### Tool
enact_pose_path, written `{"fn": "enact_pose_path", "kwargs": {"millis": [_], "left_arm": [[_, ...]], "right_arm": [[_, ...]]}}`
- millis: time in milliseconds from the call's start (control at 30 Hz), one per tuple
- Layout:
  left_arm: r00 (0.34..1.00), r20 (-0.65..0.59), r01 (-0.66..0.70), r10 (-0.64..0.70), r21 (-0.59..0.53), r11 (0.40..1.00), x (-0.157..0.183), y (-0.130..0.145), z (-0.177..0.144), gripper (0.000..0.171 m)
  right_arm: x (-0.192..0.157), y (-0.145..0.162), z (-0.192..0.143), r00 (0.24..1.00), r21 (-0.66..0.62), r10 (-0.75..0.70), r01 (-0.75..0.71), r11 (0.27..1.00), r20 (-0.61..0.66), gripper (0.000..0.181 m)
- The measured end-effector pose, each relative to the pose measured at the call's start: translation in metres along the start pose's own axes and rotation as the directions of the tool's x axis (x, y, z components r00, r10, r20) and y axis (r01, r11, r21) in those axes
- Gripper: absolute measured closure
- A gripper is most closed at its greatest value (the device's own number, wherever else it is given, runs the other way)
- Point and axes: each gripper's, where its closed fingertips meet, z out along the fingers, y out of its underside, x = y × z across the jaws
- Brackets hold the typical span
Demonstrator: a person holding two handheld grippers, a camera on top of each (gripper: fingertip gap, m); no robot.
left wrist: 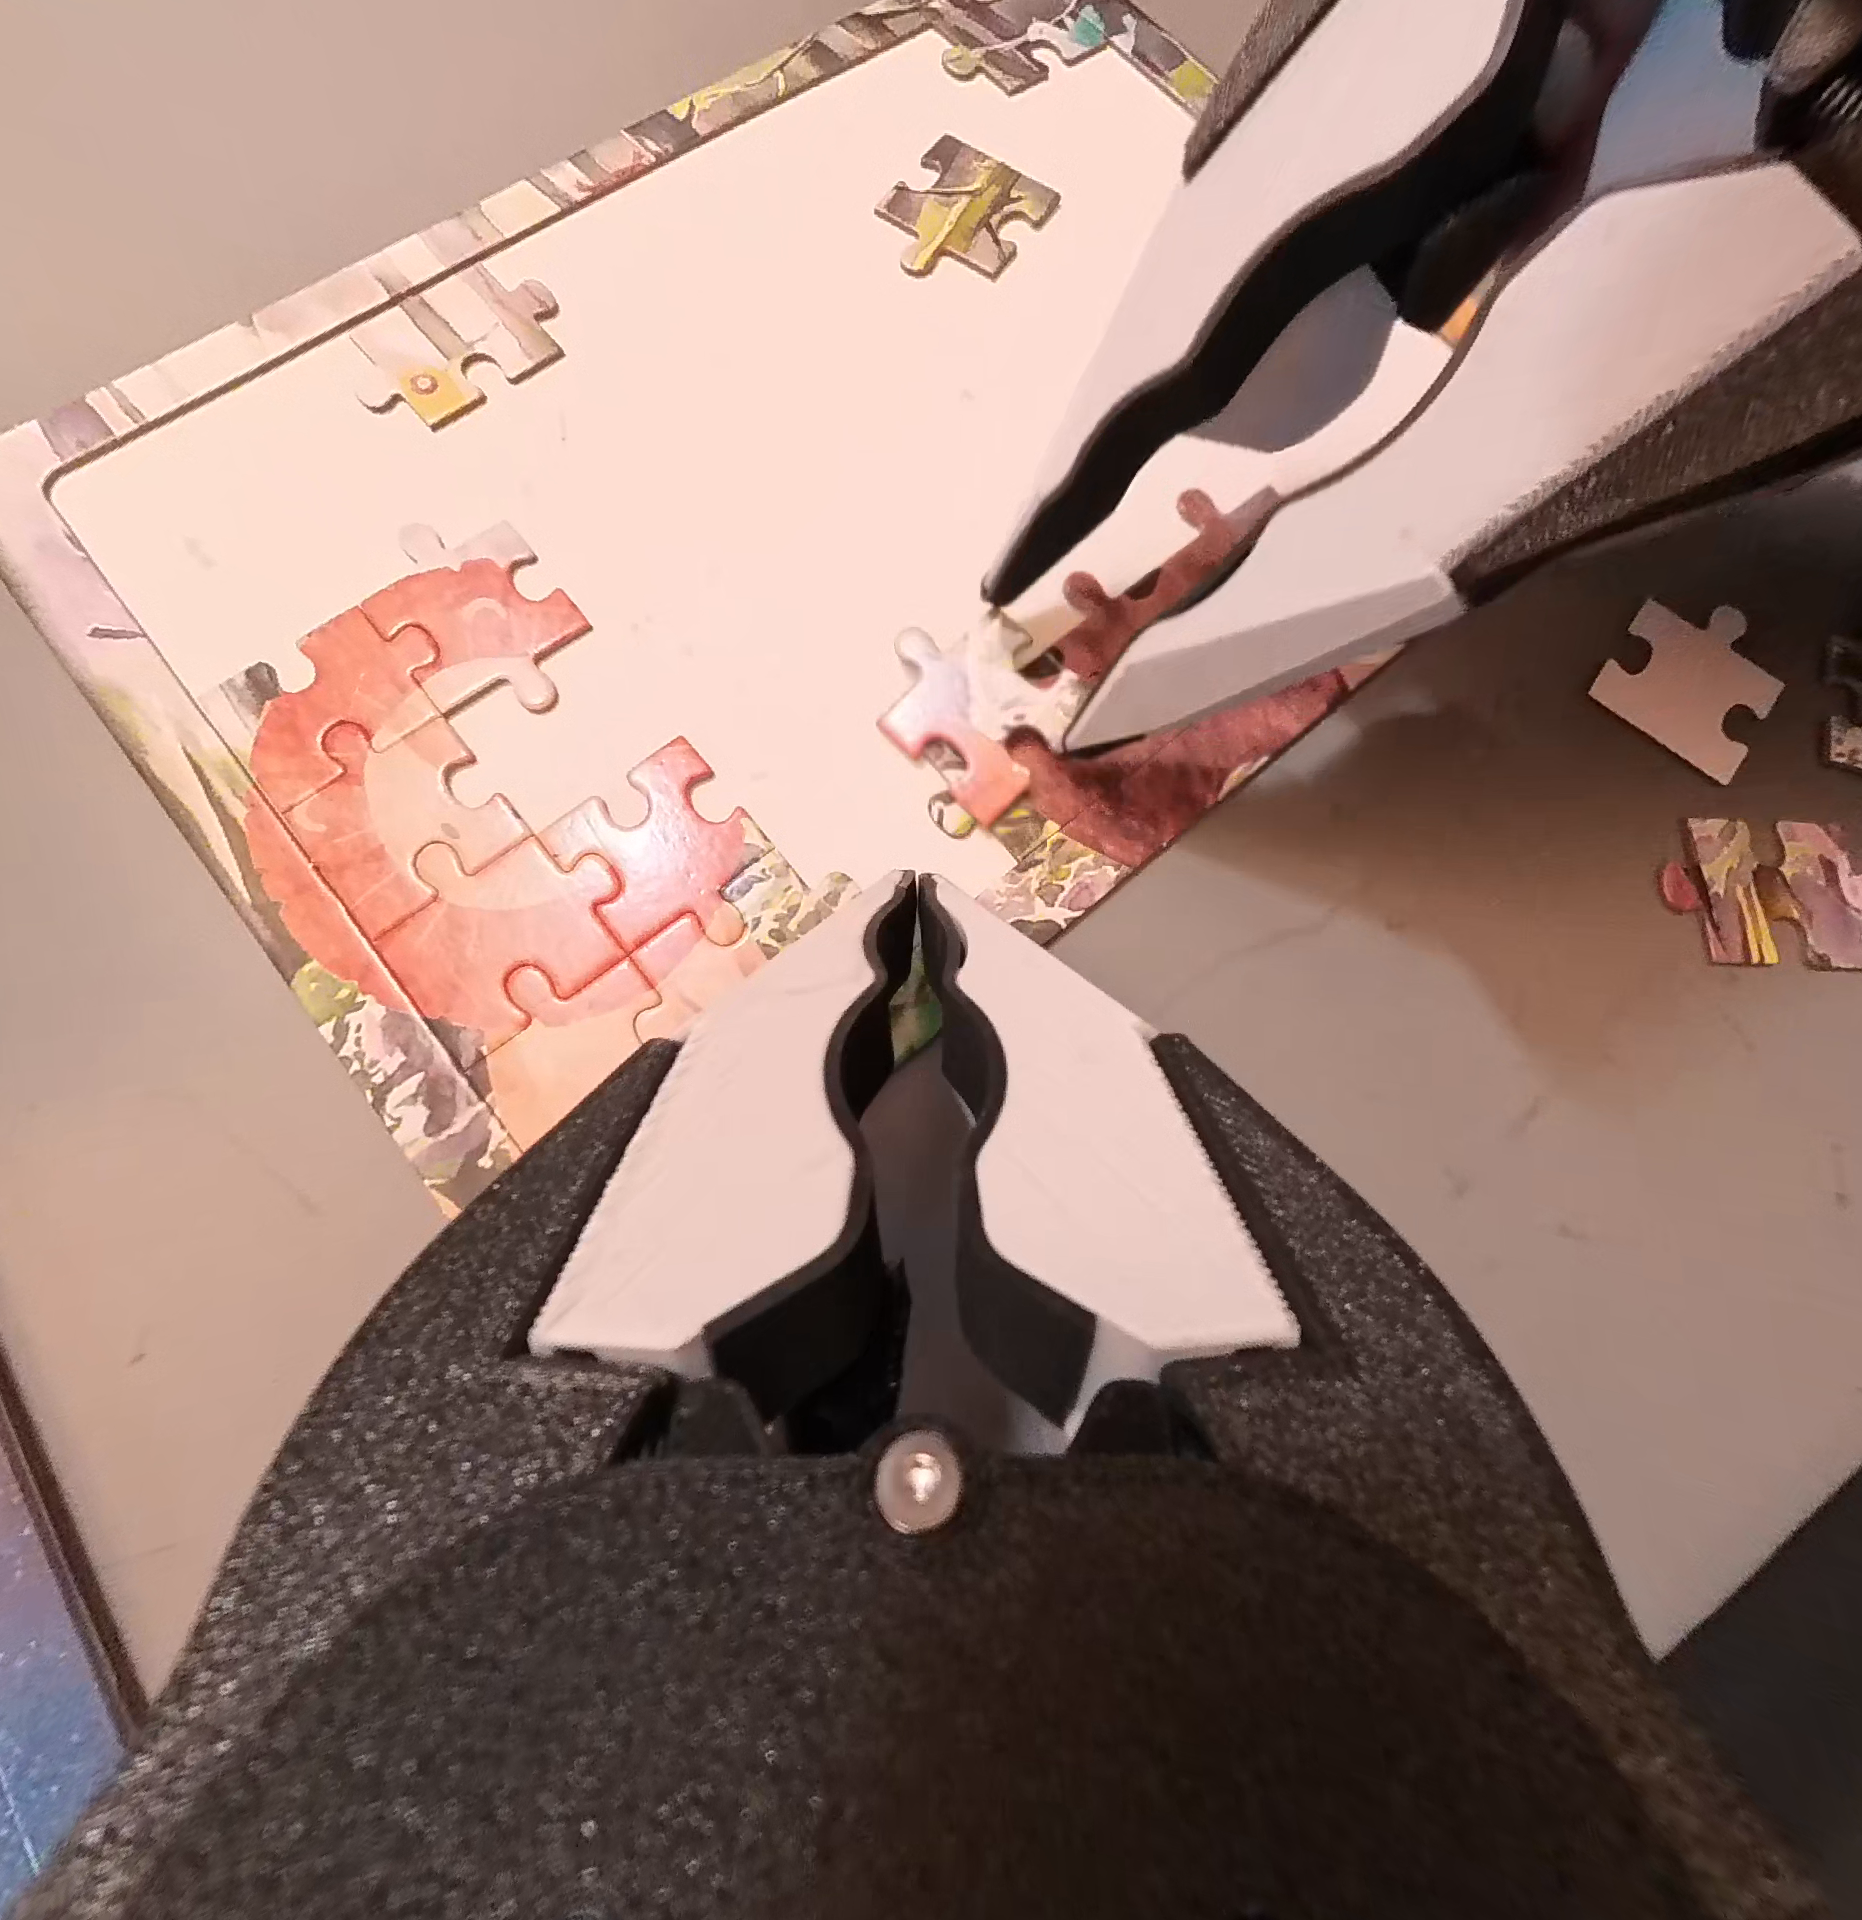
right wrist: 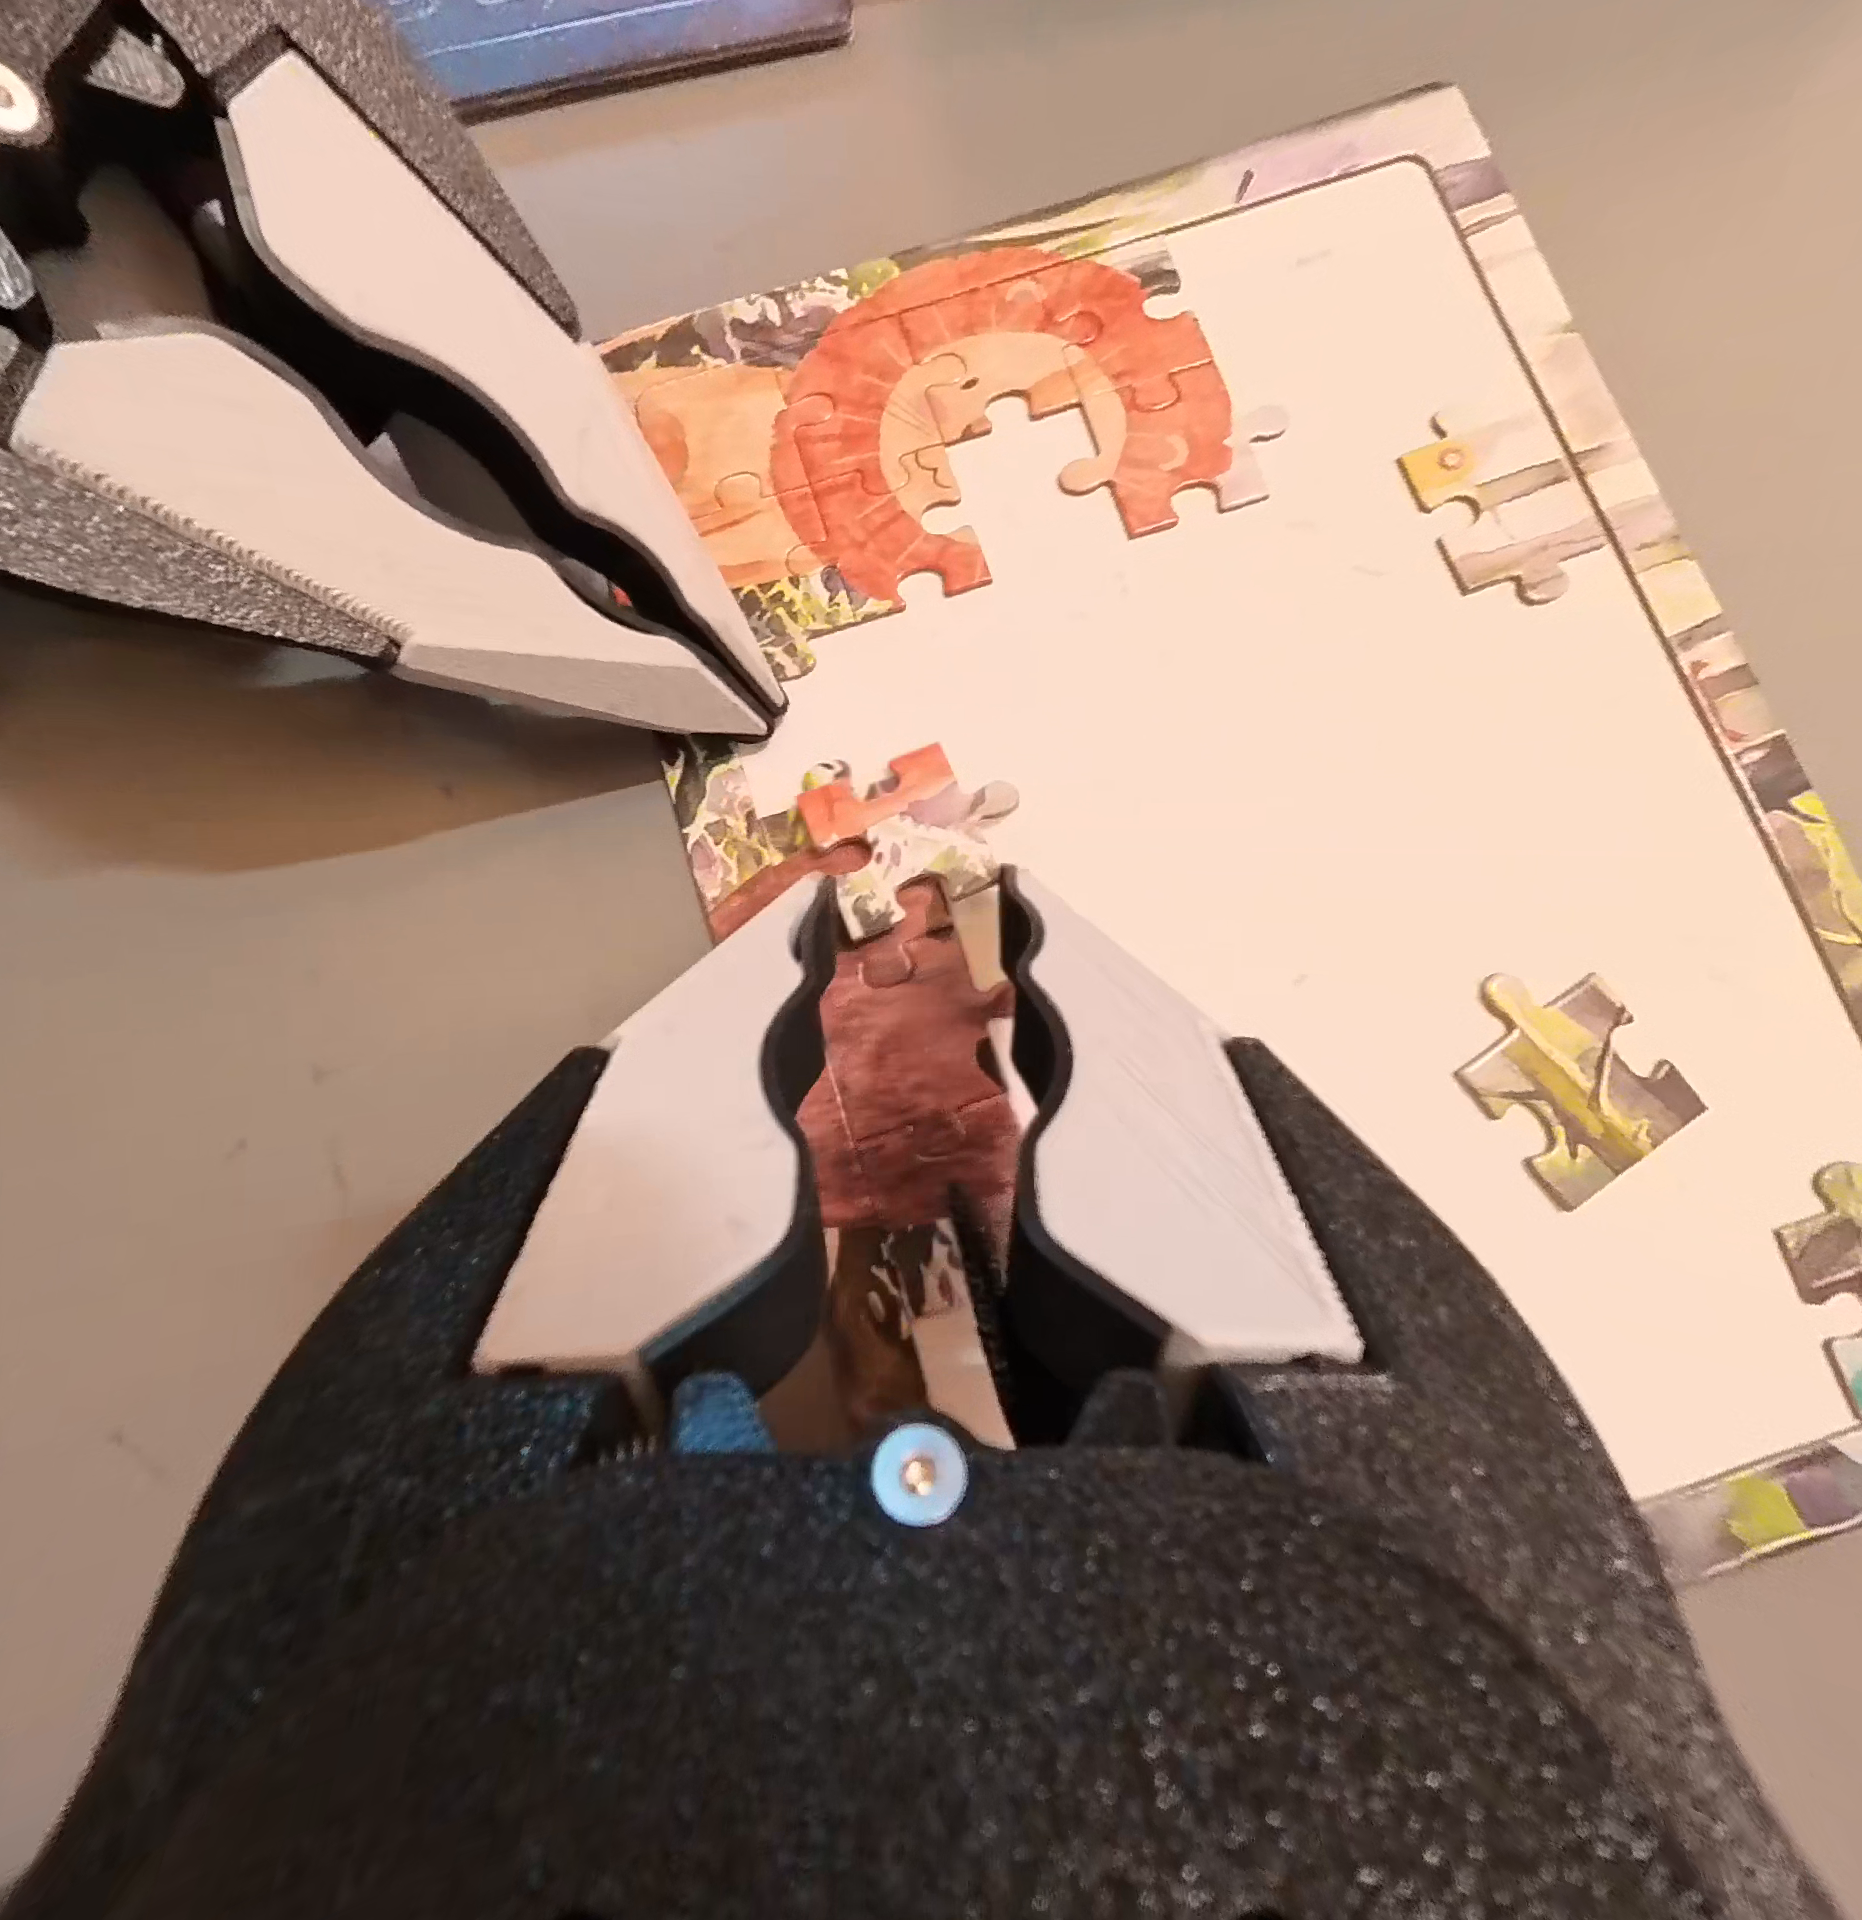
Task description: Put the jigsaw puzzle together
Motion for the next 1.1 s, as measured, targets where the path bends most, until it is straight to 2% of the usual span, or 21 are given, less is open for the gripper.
{"fn": "enact_pose_path", "kwargs": {"millis": [367, 500, 600, 733, 800, 833, 900, 967, 1100], "left_arm": [[1.0, 0.002, 0.0, 0.0, 0.001, 1.0, 0.0, 0.0, 0.0, 0.171], [1.0, 0.008, 0.003, -0.003, 0.002, 1.0, -0.001, 0.0, 0.0, 0.171], [0.999, 0.032, 0.001, -0.001, 0.006, 1.0, -0.005, -0.001, -0.001, 0.171], [0.997, 0.083, -0.003, 0.0, 0.034, 0.999, -0.014, -0.003, -0.01, 0.171], [0.991, 0.129, 0.051, -0.048, -0.02, 0.998, -0.023, 0.007, -0.022, 0.171], [0.99, 0.129, 0.068, -0.064, -0.027, 0.997, -0.024, 0.009, -0.031, 0.171], [0.996, 0.053, 0.075, -0.071, -0.077, 0.994, -0.014, 0.019, -0.041, 0.171], [0.997, 0.047, 0.067, -0.061, -0.143, 0.988, -0.016, 0.032, -0.044, 0.171], [0.996, 0.065, 0.07, -0.061, -0.147, 0.987, -0.025, 0.035, -0.039, 0.171]], "right_arm": [[0.038, 0.002, -0.008, 0.988, 0.01, 0.05, -0.049, 0.999, -0.148, 0.15], [0.06, 0.012, -0.018, 0.967, -0.012, 0.039, -0.043, 0.999, -0.253, 0.15], [0.051, 0.007, -0.007, 0.984, -0.001, 0.069, -0.07, 0.998, -0.164, 0.15], [0.051, -0.005, 0.005, 0.979, -0.014, 0.007, -0.01, 1.0, -0.206, 0.15], [0.046, -0.008, 0.002, 0.986, 0.002, 0.031, -0.031, 1.0, -0.164, 0.146], [0.045, -0.009, -0.004, 0.988, 0.019, 0.056, -0.054, 0.998, -0.144, 0.14], [0.056, -0.008, -0.033, 0.979, 0.06, 0.111, -0.102, 0.993, -0.17, 0.138], [0.072, -0.001, -0.076, 0.953, 0.112, 0.178, -0.154, 0.982, -0.244, 0.136], [0.092, 0.041, -0.17, 0.846, 0.182, 0.267, -0.204, 0.962, -0.462, 0.141]]}}
